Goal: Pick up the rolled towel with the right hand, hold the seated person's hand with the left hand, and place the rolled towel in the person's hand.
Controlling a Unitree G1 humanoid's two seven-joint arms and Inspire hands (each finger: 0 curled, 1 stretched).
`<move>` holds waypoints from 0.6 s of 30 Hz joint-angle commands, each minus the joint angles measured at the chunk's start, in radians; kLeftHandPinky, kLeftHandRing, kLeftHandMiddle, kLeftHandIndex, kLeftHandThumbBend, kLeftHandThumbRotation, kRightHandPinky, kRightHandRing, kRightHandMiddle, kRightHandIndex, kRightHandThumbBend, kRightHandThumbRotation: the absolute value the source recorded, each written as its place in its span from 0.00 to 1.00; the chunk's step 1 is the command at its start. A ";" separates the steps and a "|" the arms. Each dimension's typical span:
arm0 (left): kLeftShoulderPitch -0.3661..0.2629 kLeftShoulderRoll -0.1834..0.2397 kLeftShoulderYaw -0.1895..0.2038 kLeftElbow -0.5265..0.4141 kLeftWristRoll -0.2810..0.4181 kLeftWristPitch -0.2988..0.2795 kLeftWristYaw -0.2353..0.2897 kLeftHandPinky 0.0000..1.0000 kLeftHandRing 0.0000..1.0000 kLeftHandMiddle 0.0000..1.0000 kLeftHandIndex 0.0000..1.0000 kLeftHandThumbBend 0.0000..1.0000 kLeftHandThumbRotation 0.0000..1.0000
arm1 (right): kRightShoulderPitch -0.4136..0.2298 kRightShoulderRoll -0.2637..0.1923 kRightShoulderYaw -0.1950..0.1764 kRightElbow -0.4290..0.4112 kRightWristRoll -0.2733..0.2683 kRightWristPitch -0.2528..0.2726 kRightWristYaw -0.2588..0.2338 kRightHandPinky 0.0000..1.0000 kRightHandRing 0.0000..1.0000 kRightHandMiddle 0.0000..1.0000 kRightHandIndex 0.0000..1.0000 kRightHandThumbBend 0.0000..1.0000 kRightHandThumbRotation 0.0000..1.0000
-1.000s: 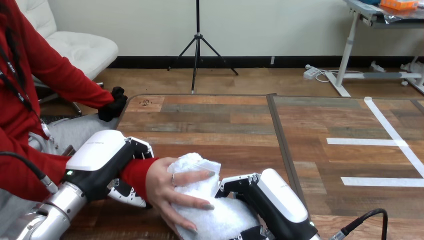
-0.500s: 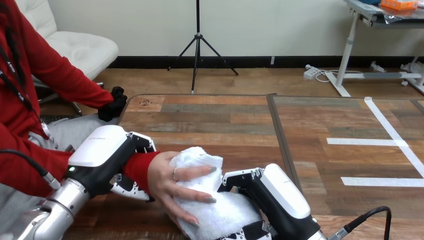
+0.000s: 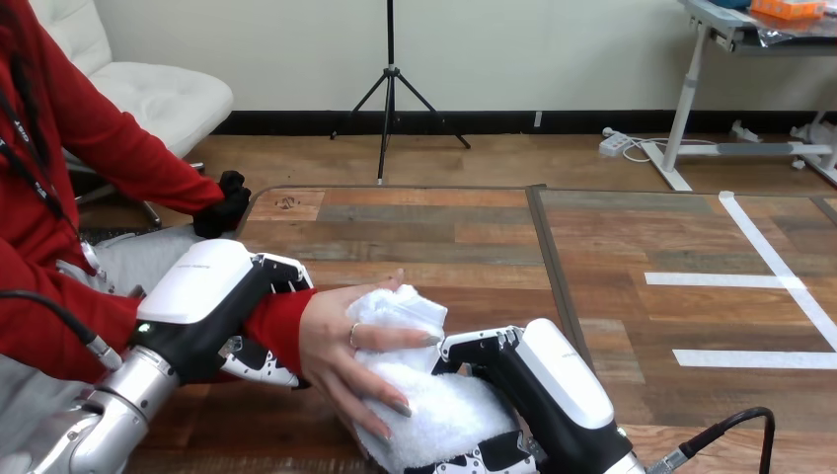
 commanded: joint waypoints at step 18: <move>-0.141 -0.043 -0.043 0.006 0.024 -0.019 0.055 0.61 0.65 0.69 0.73 0.99 0.31 | -0.112 0.066 -0.015 -0.236 0.184 -0.015 0.116 0.50 0.61 0.62 0.62 0.92 0.07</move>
